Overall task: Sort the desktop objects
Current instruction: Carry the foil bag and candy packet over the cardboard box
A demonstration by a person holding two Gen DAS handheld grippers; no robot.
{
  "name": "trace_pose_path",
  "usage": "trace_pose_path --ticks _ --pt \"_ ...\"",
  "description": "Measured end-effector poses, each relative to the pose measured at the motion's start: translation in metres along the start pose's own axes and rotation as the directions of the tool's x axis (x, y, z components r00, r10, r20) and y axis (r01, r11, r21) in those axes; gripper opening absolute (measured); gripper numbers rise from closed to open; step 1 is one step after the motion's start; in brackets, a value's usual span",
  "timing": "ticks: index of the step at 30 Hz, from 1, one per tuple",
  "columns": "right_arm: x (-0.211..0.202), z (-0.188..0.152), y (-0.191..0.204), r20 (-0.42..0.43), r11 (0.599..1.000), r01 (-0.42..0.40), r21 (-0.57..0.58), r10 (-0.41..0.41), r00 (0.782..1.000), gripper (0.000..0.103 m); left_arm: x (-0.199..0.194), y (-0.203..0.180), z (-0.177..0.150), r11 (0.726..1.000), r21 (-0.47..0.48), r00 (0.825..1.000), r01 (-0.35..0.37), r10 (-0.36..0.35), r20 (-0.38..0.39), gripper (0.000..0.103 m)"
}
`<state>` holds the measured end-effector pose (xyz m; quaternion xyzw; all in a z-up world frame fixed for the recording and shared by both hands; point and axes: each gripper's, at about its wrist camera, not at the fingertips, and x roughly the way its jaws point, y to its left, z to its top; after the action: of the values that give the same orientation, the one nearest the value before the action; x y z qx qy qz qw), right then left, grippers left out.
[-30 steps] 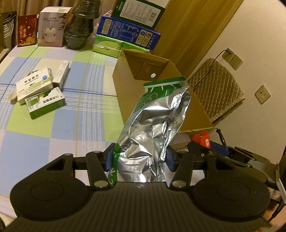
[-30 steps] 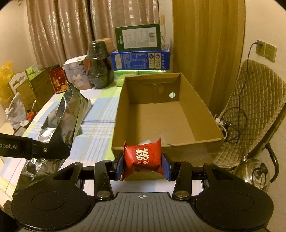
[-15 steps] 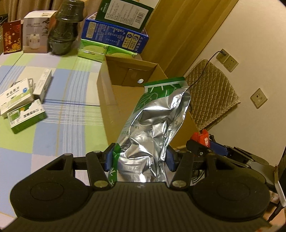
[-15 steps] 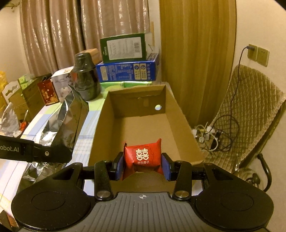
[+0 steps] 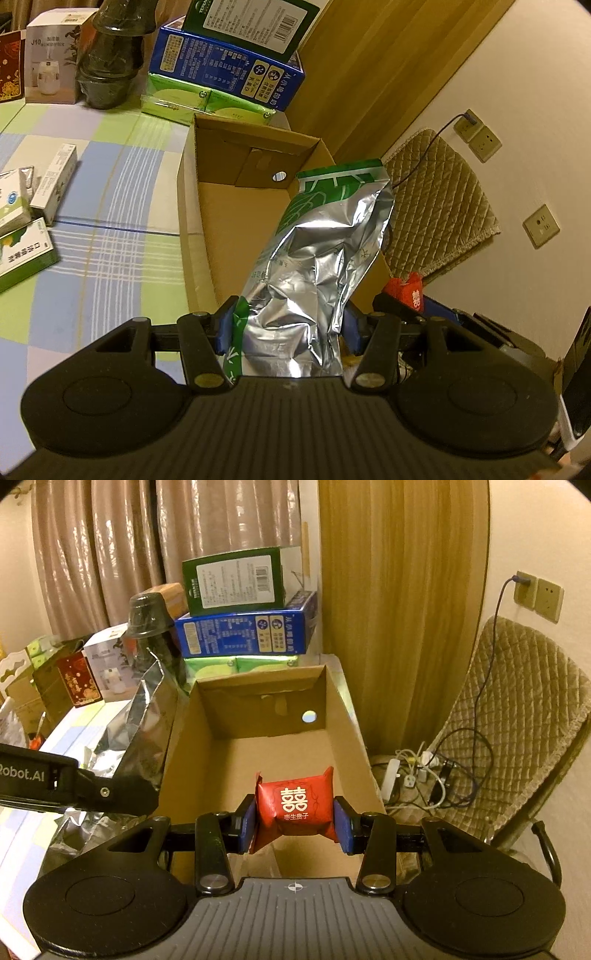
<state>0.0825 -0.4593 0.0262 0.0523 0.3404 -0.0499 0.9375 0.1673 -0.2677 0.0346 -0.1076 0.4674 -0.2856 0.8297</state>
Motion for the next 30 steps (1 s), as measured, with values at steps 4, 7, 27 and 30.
trace_pose_path --ticks 4,7,27,30 --pt "0.013 0.004 -0.003 -0.012 1.0 -0.003 -0.008 0.003 1.0 0.041 0.014 0.001 0.007 1.0 -0.012 1.0 0.001 -0.001 -0.008 0.051" --pt "0.023 0.005 -0.007 -0.021 1.0 -0.001 -0.005 0.001 1.0 0.041 0.023 0.002 0.009 1.0 -0.024 1.0 0.005 -0.005 -0.014 0.051" --pt "0.052 0.01 -0.017 -0.042 0.998 -0.042 0.057 0.044 0.998 0.058 0.012 0.03 0.022 0.997 -0.073 0.996 -0.003 0.01 0.086 0.049" --pt "0.048 0.007 -0.015 -0.042 0.997 -0.043 0.065 0.046 0.998 0.064 0.003 0.04 0.013 0.997 -0.077 0.995 -0.022 0.03 0.092 0.053"
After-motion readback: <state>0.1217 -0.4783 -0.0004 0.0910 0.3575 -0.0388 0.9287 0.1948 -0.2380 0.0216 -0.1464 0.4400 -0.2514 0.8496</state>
